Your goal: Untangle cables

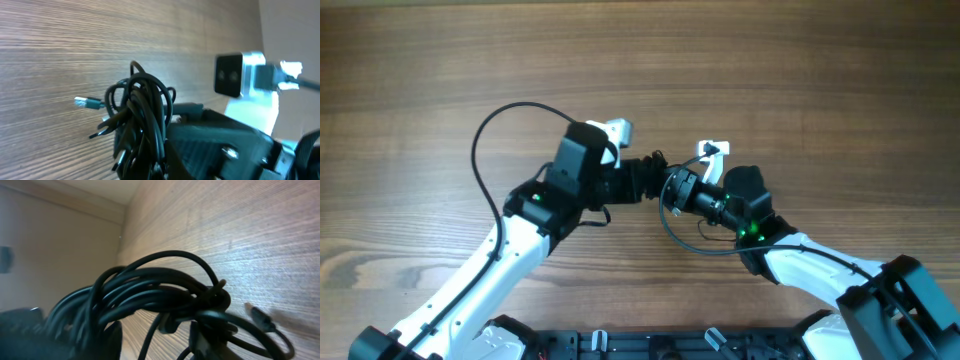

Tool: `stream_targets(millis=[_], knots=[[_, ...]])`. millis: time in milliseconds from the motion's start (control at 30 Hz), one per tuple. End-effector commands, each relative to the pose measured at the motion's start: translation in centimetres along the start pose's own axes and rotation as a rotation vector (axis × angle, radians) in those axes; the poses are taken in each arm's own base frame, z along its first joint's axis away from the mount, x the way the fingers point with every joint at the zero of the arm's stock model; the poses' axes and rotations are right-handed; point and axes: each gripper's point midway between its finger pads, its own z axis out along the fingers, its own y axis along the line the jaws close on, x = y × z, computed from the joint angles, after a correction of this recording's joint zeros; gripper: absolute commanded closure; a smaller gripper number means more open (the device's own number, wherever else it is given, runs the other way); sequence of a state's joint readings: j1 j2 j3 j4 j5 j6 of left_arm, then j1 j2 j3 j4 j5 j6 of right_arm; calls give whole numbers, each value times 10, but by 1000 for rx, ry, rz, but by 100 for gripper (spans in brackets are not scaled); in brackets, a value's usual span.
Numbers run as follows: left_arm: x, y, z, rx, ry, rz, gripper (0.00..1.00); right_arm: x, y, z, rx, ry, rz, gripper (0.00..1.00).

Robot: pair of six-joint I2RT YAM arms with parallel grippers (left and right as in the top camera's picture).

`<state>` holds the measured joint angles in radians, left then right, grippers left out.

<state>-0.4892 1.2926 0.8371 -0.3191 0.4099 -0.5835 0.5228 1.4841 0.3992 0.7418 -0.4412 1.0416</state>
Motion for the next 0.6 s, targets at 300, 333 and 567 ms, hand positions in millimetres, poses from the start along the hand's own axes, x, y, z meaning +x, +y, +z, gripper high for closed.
stream_targets(millis=[300,333,567], knots=[[-43,50,-25,-43,-115,-335,96,-15,0,-37,-172,177,25,33],[-43,49,-25,-43,-114,-334,96,-8,4,-36,-186,204,21,35],[-38,52,-25,-57,-96,-346,96,27,20,-12,-162,231,-30,52]])
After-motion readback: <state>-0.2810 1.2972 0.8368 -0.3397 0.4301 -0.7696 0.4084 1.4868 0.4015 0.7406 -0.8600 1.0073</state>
